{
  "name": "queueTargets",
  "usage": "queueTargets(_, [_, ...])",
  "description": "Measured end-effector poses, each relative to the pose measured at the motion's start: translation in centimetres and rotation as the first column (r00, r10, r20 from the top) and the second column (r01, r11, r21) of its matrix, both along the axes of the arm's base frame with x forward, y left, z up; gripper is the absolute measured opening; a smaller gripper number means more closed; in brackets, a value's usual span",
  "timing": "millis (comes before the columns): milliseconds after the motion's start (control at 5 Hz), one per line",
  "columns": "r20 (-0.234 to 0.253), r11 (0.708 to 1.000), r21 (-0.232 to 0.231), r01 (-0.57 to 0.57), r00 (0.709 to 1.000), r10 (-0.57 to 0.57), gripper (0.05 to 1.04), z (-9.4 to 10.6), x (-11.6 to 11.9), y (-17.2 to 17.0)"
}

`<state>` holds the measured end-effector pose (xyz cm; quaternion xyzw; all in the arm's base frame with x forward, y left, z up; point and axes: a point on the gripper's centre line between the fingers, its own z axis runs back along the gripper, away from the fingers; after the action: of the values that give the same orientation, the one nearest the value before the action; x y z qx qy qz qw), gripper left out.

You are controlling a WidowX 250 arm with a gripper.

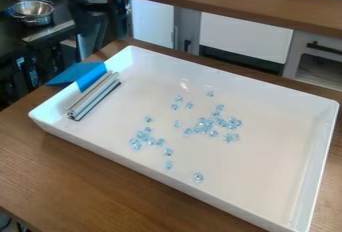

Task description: Sweep into pile

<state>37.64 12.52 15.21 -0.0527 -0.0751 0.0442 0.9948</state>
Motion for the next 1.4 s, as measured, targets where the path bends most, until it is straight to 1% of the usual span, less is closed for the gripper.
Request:
queueTargets(200, [0.072,0.998,0.063,-0.001,0.997,-0.003,1.001,-1.6,-0.5,0.4])
queueTargets(400, [0.111,0.996,0.091,-0.005,0.994,-0.005,1.001,-2.9,-1.0,0.9])
queueTargets(600, [0.125,0.995,0.089,-0.037,0.992,0.025,1.001,-3.8,-1.4,1.6])
queueTargets(800, [0.121,0.993,0.105,-0.058,0.992,0.045,1.001,-4.9,-1.7,1.8])
queueTargets(1000, [0.127,0.988,0.139,-0.074,0.99,0.056,1.001,-5.6,-1.9,2.1])
queueTargets(1200, [0.13,0.985,0.15,-0.08,0.99,0.061,1.001,-6.4,-2.1,2.0])
queueTargets(1400, [0.144,0.984,0.154,-0.086,0.987,0.064,1.001,-6.9,-2.0,1.9])
